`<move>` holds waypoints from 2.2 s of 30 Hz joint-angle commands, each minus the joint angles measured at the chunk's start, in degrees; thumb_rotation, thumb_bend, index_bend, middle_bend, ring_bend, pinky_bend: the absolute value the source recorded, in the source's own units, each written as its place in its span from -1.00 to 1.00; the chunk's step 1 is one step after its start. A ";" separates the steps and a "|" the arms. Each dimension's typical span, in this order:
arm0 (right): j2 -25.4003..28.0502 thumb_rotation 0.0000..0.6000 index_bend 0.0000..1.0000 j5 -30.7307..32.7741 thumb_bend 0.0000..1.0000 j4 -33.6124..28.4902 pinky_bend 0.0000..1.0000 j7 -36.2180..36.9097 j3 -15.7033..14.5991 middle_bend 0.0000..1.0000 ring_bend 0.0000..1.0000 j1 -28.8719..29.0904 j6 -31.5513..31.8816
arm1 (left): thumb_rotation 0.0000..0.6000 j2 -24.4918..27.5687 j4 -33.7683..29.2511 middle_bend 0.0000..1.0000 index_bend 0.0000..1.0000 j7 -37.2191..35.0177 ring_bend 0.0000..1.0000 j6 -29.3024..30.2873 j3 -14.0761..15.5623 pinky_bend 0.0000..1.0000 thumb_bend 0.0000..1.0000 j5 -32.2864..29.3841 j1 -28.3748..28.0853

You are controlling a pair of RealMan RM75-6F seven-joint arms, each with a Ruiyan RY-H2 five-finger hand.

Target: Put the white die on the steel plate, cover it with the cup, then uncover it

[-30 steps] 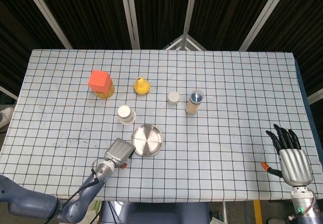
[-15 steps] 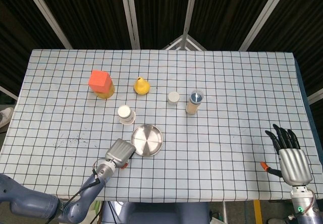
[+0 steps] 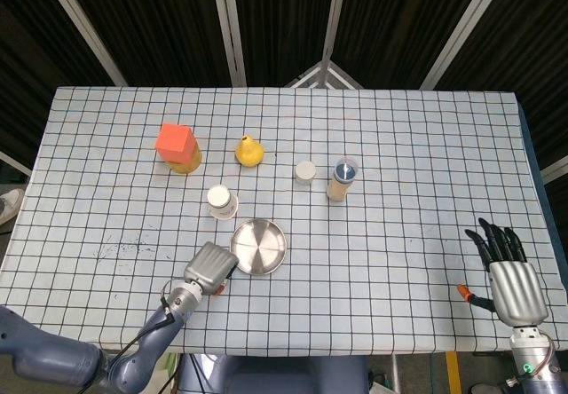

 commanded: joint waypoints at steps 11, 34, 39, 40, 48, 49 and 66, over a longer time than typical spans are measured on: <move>-0.15 1.00 -0.68 0.46 -0.66 0.02 -1.00 -0.32 0.10 -0.93 -0.89 0.08 -0.21 | 1.00 -0.08 0.53 0.69 0.17 -1.64 0.47 -0.53 -8.13 0.54 -0.16 -3.45 -3.60; 0.30 1.00 -0.68 1.81 -0.66 1.08 -1.00 1.71 0.60 -0.93 -0.89 0.15 -0.66 | 1.00 -13.28 21.67 0.69 0.18 -2.67 0.47 -7.62 -12.52 0.54 -0.16 -12.57 -10.90; 0.50 1.00 -0.68 2.00 -0.66 1.21 -1.00 2.20 0.74 -0.93 -0.89 0.09 -0.54 | 1.00 -15.31 24.77 0.69 0.12 -3.39 0.46 -8.52 -12.44 0.53 -0.23 -12.00 -11.48; 0.58 1.00 -0.68 2.04 -0.66 1.25 -1.00 2.37 0.77 -0.93 -0.89 0.06 -0.49 | 1.00 -15.52 25.03 0.68 0.06 -3.39 0.45 -8.40 -12.38 0.52 -0.29 -11.83 -11.56; 0.89 1.00 -0.68 1.69 -0.66 0.99 -1.00 2.91 0.70 -0.93 -0.89 -0.03 -0.21 | 1.00 -13.72 21.22 0.67 -0.22 -1.92 0.44 -5.24 -12.87 0.51 -0.38 -11.51 -11.87; 0.89 1.00 -0.68 1.66 -0.66 0.96 -1.00 2.89 0.69 -0.93 -0.89 -0.02 -0.22 | 1.00 -13.33 20.51 0.67 -0.23 -1.59 0.44 -4.83 -12.89 0.51 -0.38 -11.63 -11.89; 0.62 1.00 -0.68 1.72 -0.66 0.69 -1.00 2.37 0.64 -0.93 -0.89 0.11 -0.41 | 1.00 -1.17 3.22 0.66 -0.37 -1.76 0.43 2.27 -13.85 0.51 -0.54 -10.68 -8.75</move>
